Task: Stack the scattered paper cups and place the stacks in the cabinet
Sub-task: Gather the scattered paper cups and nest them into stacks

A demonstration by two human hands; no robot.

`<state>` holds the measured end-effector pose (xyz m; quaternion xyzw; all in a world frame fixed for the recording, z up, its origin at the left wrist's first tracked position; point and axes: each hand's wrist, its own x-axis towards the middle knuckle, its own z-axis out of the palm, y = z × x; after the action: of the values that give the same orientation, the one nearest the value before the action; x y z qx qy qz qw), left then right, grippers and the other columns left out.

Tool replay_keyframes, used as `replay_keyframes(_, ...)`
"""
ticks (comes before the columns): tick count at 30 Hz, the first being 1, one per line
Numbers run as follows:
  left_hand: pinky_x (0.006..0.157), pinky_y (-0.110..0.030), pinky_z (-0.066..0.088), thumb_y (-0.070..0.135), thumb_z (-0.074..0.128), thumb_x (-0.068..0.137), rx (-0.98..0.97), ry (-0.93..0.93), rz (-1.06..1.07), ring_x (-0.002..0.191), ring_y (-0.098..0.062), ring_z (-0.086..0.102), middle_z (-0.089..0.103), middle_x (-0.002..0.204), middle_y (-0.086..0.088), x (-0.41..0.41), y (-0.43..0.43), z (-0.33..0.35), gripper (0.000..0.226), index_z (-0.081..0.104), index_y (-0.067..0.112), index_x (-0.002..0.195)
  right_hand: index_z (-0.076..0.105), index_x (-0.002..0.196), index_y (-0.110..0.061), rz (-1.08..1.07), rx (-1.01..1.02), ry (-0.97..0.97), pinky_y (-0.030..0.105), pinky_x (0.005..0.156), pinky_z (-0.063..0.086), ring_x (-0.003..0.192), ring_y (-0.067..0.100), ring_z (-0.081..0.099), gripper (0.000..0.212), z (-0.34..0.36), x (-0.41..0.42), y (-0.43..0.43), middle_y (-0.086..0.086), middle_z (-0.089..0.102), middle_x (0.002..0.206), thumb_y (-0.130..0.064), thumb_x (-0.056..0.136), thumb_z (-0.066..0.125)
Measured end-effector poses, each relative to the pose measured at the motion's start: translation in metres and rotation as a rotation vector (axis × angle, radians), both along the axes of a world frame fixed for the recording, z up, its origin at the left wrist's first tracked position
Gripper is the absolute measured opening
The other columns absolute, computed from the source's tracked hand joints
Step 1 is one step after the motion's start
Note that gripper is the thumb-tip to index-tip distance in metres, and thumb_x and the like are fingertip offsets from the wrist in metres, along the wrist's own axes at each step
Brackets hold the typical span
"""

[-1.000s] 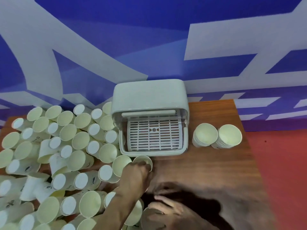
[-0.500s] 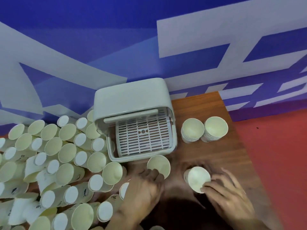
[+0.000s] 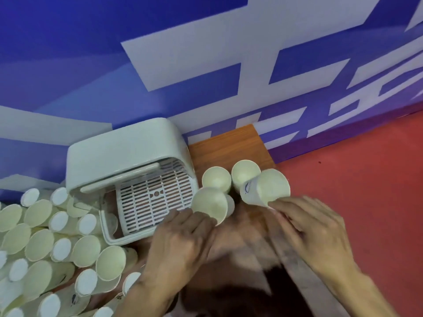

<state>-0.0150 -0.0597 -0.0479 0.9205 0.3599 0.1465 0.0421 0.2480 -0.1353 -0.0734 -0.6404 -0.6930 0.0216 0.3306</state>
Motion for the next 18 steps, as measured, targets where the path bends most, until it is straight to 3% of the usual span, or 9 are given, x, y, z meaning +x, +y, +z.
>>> replay_keyframes(6, 0.061, -0.039, 0.041, 0.022, 0.074, 0.085, 0.058, 0.120, 0.091, 0.070, -0.025, 0.056, 0.064, 0.076, 0.001, 0.024, 0.043, 0.024, 0.008, 0.068, 0.020, 0.081, 0.076, 0.102, -0.015, -0.023, 0.101, 0.004, 0.038, 0.074, 0.053, 0.086, 0.022, 0.068, 0.010, 0.000, 0.006, 0.052, -0.003, 0.073, 0.102, -0.015, 0.096, 0.068)
replay_keyframes(12, 0.056, -0.036, 0.037, 0.018, 0.081, 0.072, 0.027, 0.319, 0.049, 0.071, -0.025, 0.052, 0.056, 0.066, 0.002, 0.036, 0.056, -0.005, 0.021, 0.060, 0.021, 0.068, 0.073, 0.104, -0.024, 0.021, -0.124, -0.100, 0.037, 0.066, 0.053, 0.086, 0.023, 0.068, 0.015, -0.024, 0.007, 0.065, -0.007, 0.069, 0.095, -0.016, 0.091, 0.071)
replay_keyframes(18, 0.051, -0.032, 0.045, 0.021, 0.085, 0.068, -0.042, 0.289, 0.062, 0.070, -0.022, 0.057, 0.060, 0.068, 0.004, 0.041, 0.068, -0.032, 0.018, 0.067, 0.022, 0.073, 0.072, 0.101, -0.027, 0.066, -0.199, -0.094, 0.030, 0.067, 0.050, 0.088, 0.016, 0.066, 0.014, -0.035, 0.003, 0.076, -0.011, 0.069, 0.099, -0.033, 0.095, 0.062)
